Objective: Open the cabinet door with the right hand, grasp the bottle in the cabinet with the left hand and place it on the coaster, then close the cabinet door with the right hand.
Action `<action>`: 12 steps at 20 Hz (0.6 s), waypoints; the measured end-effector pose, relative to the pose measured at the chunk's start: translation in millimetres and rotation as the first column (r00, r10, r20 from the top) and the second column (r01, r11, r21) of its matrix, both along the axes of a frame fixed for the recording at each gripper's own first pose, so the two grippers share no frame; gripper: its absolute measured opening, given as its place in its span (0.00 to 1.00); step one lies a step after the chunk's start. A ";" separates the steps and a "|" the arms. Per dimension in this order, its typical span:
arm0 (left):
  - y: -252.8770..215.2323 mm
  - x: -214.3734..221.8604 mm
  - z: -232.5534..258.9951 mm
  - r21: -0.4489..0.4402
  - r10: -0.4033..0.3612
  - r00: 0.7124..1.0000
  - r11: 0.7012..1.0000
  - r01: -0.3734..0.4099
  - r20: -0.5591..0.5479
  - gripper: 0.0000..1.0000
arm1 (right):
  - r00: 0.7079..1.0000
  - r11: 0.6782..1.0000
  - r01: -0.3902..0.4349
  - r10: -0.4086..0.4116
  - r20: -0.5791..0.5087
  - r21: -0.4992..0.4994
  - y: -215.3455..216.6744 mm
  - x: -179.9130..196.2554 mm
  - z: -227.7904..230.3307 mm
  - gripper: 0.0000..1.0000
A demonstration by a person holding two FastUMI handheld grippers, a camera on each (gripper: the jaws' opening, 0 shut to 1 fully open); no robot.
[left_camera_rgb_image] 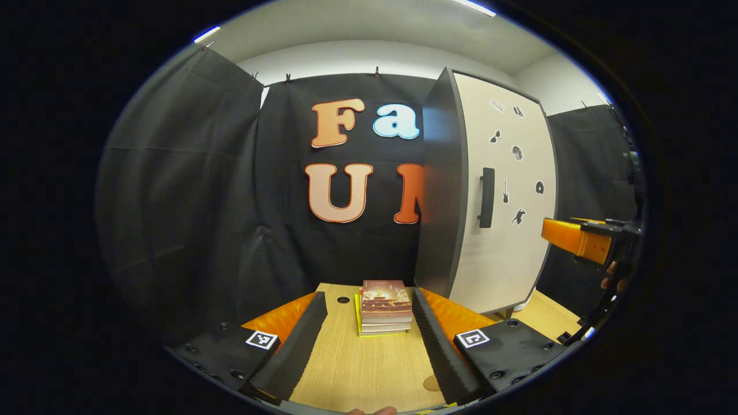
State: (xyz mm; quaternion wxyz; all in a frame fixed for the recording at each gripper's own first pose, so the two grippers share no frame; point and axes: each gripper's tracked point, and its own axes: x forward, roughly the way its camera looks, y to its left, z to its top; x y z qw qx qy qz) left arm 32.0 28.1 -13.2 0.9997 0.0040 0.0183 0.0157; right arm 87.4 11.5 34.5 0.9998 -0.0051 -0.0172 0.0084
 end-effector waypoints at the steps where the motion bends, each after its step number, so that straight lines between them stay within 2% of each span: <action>1: 3.5 2.7 -1.2 0.000 0.005 1.000 1.000 -0.005 -0.004 0.97 | 1.000 1.000 -0.003 0.003 0.005 -0.006 2.7 9.3 5.0 0.95; 2: 7.4 6.3 -3.5 0.000 0.012 1.000 1.000 -0.012 -0.008 0.94 | 1.000 1.000 -0.008 0.008 0.009 -0.010 5.2 19.5 9.2 0.95; 3: 10.9 9.6 -4.0 -0.002 0.015 1.000 1.000 -0.015 -0.011 0.99 | 1.000 1.000 -0.012 0.012 0.011 -0.012 8.1 29.9 12.3 0.95; 4: 15.1 12.2 -6.4 -0.003 0.022 1.000 1.000 -0.022 -0.014 0.99 | 1.000 1.000 -0.015 0.015 0.015 -0.015 10.6 41.2 15.6 0.95; 5: 18.8 15.3 -7.8 -0.003 0.027 0.999 1.000 -0.027 -0.019 0.94 | 1.000 1.000 -0.019 0.019 0.020 -0.016 13.9 51.4 20.0 0.95; 12: 53.7 39.7 -19.0 -0.003 0.078 0.996 0.997 -0.078 -0.046 0.99 | 0.999 0.999 -0.032 0.033 0.015 -0.017 28.6 123.8 29.0 0.95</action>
